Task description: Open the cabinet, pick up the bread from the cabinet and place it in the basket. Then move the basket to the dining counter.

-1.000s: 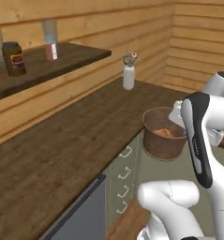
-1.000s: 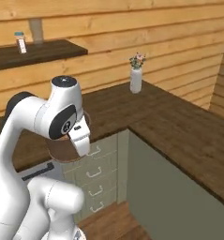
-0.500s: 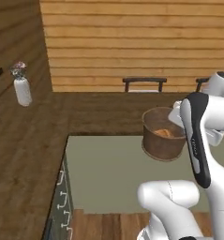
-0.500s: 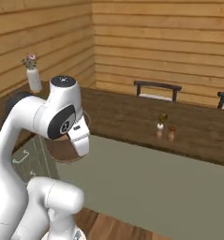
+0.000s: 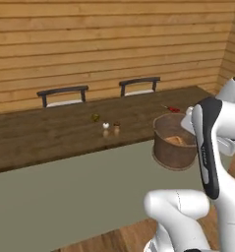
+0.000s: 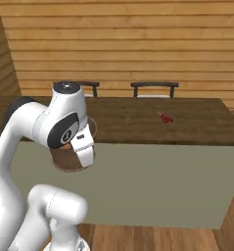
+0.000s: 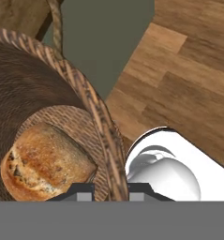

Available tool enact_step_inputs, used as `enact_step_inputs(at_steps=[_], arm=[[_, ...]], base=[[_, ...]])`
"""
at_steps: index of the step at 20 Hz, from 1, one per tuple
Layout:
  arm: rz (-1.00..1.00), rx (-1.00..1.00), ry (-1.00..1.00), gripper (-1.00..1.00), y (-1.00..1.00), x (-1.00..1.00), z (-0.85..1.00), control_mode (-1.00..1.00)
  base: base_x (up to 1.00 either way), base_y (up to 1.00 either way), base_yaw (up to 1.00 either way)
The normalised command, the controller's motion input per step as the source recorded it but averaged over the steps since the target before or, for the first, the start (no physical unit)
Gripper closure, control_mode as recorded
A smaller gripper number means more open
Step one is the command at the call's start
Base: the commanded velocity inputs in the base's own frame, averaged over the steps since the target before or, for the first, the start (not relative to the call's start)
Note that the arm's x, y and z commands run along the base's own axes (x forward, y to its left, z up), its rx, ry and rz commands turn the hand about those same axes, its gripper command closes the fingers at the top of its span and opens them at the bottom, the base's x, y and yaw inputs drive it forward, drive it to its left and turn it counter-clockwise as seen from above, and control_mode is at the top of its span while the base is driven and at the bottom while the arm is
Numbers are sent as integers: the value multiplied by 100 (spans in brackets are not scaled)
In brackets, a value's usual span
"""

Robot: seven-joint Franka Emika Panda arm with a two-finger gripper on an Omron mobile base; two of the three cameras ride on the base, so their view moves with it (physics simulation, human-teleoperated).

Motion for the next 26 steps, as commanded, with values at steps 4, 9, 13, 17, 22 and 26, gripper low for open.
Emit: enact_step_inputs(at_steps=[4, 9, 13, 17, 22, 26], arm=[[0, 0, 0, 100, 0, 0, 0, 100], [0, 0, 0, 100, 0, 0, 0, 100], [0, 0, 0, 100, 0, 0, 0, 100], [0, 0, 0, 100, 0, 0, 0, 100], [0, 0, 0, 100, 0, 0, 0, 100], [0, 0, 0, 100, 0, 0, 0, 100]], base=[[74, -97, 8], [29, -92, 29], [14, -86, 24], [23, -92, 12], [29, -56, 9], [56, -10, 6]])
